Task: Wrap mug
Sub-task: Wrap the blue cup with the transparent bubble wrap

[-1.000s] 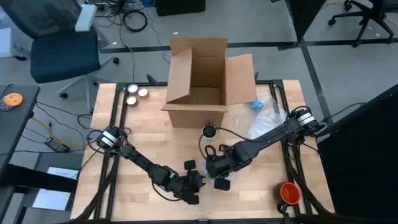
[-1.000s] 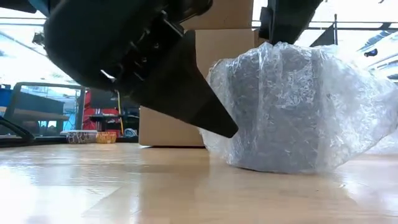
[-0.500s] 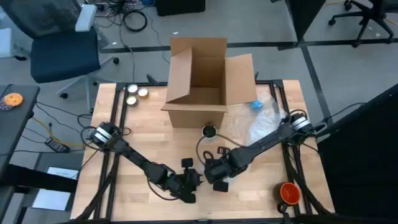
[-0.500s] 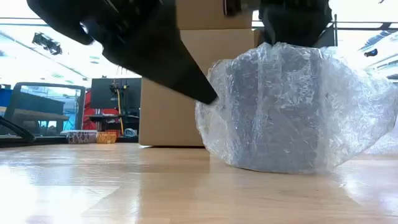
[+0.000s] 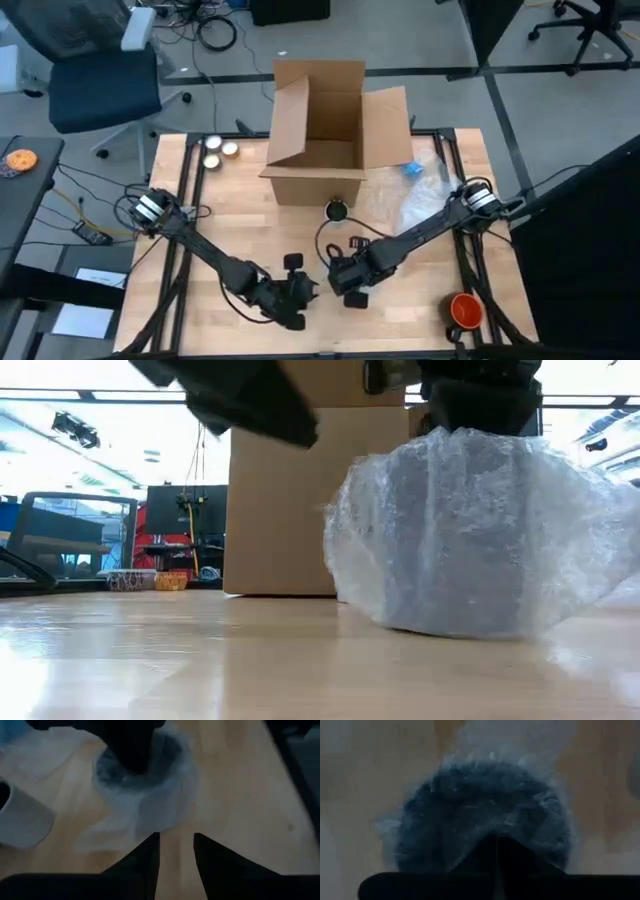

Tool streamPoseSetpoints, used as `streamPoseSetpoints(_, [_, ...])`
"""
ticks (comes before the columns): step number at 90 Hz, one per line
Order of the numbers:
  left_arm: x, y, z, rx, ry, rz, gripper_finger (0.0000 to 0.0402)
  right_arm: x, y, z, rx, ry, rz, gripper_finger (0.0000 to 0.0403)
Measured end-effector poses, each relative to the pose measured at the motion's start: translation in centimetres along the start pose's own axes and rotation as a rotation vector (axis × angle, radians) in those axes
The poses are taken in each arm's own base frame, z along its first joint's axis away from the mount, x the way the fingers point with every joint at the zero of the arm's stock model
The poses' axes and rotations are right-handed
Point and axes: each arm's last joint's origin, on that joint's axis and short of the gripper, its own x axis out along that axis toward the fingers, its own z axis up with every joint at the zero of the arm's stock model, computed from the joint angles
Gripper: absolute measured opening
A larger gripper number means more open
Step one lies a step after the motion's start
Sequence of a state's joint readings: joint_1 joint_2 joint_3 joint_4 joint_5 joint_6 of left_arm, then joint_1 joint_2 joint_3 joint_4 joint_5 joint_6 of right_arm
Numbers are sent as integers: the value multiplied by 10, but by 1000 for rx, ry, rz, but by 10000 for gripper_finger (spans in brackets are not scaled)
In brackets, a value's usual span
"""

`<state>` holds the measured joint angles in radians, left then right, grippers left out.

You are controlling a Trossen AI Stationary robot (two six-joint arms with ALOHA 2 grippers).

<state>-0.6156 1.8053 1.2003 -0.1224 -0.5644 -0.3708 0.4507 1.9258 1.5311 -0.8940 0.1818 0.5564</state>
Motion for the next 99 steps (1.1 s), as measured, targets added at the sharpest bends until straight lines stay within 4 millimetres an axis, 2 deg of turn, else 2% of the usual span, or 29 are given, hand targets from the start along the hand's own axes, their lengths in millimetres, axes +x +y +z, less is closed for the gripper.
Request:
streamPoseSetpoints(33, [-4,-8,28,-171,-250,-95,105,-1,3,1,-10,-25,8,0])
streamPoseSetpoints(62, [-10,-10,44,-271,-397,-153,105,-4,9,-4,-20,5,43,0])
streamPoseSetpoints(76, [-11,-10,46,-286,-420,-161,105,-15,11,-6,-29,-23,37,0])
streamPoseSetpoints(99, [-11,-10,46,-286,-420,-161,105,-45,9,-2,-19,-117,55,0])
